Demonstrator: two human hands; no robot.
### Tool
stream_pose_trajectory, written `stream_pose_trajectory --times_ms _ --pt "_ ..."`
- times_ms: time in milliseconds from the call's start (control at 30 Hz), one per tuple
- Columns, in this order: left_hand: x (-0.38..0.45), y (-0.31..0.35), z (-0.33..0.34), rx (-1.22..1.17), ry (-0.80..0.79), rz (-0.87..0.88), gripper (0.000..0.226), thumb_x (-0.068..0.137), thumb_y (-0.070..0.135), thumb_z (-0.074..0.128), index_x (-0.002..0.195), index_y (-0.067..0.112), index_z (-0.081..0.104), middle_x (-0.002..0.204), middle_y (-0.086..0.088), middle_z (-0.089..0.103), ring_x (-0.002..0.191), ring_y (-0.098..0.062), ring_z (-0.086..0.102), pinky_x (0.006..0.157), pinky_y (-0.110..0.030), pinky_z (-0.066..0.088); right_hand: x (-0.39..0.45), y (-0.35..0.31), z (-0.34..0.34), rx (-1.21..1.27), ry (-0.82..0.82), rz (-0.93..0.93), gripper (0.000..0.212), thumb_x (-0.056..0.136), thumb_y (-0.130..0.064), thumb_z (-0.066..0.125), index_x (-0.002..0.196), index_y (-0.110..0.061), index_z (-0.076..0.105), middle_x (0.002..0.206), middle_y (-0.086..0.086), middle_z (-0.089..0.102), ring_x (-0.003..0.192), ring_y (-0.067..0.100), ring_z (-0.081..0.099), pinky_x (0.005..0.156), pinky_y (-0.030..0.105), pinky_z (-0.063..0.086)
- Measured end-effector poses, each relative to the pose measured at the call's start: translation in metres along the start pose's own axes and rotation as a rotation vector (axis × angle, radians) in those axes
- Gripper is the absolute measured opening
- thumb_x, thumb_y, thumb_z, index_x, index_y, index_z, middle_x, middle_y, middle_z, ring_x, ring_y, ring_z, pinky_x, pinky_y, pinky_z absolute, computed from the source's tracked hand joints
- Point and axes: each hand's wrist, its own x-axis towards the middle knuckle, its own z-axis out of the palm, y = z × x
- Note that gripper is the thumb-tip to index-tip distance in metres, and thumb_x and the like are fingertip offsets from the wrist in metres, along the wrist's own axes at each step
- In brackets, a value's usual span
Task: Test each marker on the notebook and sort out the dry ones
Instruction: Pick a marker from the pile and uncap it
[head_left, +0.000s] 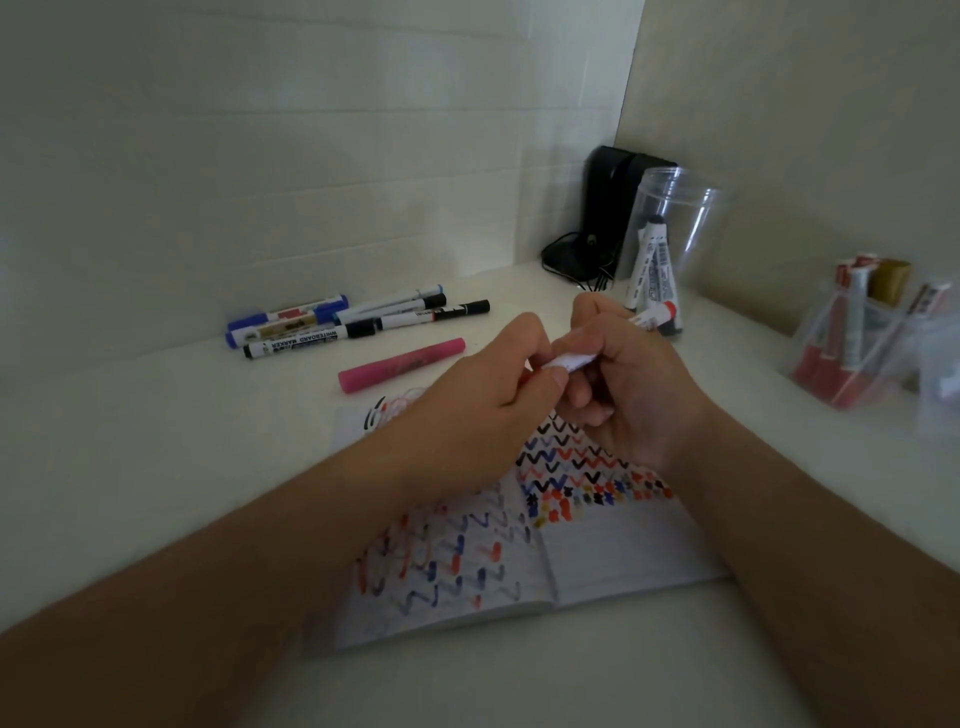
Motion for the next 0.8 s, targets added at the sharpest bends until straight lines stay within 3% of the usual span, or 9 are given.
stream_pose_trajectory --times_ms 100,233,333,433,500,600,700,800 --pt "-0.001 0.002 0.001 -0.085 -0.008 -0.052 0.017 0.107 0.041 0.044 0.096 0.028 0.047 0.059 0.012 0.046 0.049 -0.002 0.036 0.047 -0.018 0.033 0.0 0.001 0.0 0.038 -0.024 -0.013 0.032 0.087 0.006 0.043 0.064 -0.015 0.035 0.046 0.008 0.04 0.035 0.014 0.031 0.037 0.02 0.017" --pt "0.0 0.001 0.0 -0.184 -0.059 -0.173 0.017 0.106 0.046 0.044 0.096 0.033 0.049 0.061 0.011 0.048 0.051 -0.006 0.039 0.05 -0.025 0.037 0.0 0.003 -0.003 0.044 -0.034 -0.024 0.031 0.086 0.004 0.046 0.064 -0.015 0.036 0.047 0.008 0.04 0.035 0.014 0.03 0.036 0.019 0.021" --pt "-0.002 -0.001 -0.001 0.044 -0.058 -0.079 0.016 0.107 0.045 0.04 0.1 0.031 0.045 0.067 0.006 0.053 0.052 -0.005 0.043 0.047 -0.023 0.04 -0.001 0.002 -0.002 -0.083 0.004 -0.034 0.036 0.089 0.006 0.05 0.063 -0.016 0.038 0.051 0.01 0.043 0.037 0.014 0.036 0.036 0.02 0.024" --pt "-0.003 -0.007 0.006 0.299 -0.016 -0.003 0.018 0.109 0.042 0.037 0.101 0.028 0.042 0.078 0.006 0.057 0.063 -0.008 0.053 0.062 -0.025 0.047 -0.003 0.004 0.002 -0.378 0.052 -0.112 0.036 0.093 0.005 0.055 0.066 -0.014 0.041 0.057 0.014 0.047 0.043 0.014 0.041 0.039 0.02 0.029" --pt "-0.001 -0.011 0.01 0.289 0.033 0.012 0.019 0.11 0.041 0.035 0.102 0.026 0.044 0.08 0.007 0.057 0.067 -0.009 0.055 0.066 -0.027 0.048 -0.002 0.007 0.004 -0.446 0.062 -0.167 0.033 0.098 -0.001 0.056 0.07 -0.012 0.043 0.058 0.016 0.051 0.044 0.014 0.042 0.04 0.021 0.031" --pt "0.002 -0.013 0.013 0.185 0.072 0.072 0.02 0.111 0.038 0.034 0.105 0.024 0.046 0.076 0.004 0.06 0.066 -0.012 0.058 0.062 -0.031 0.049 0.0 0.008 0.005 -0.33 0.065 -0.146 0.036 0.105 -0.014 0.055 0.071 -0.013 0.043 0.059 0.016 0.048 0.042 0.016 0.038 0.038 0.023 0.029" --pt "0.005 -0.016 0.011 0.182 0.024 0.085 0.013 0.11 0.037 0.038 0.103 0.029 0.044 0.072 0.004 0.059 0.061 -0.011 0.056 0.052 -0.028 0.047 0.003 0.013 0.003 -0.14 0.066 -0.039 0.039 0.103 -0.006 0.053 0.068 -0.016 0.037 0.056 0.012 0.041 0.038 0.014 0.033 0.034 0.02 0.024" --pt "0.009 -0.021 0.008 0.157 -0.012 0.053 0.012 0.109 0.039 0.039 0.099 0.034 0.043 0.075 0.005 0.061 0.064 -0.012 0.057 0.056 -0.032 0.048 0.006 0.019 0.001 -0.052 0.076 0.023 0.041 0.101 -0.004 0.053 0.069 -0.019 0.033 0.057 0.009 0.037 0.038 0.013 0.031 0.035 0.018 0.023"
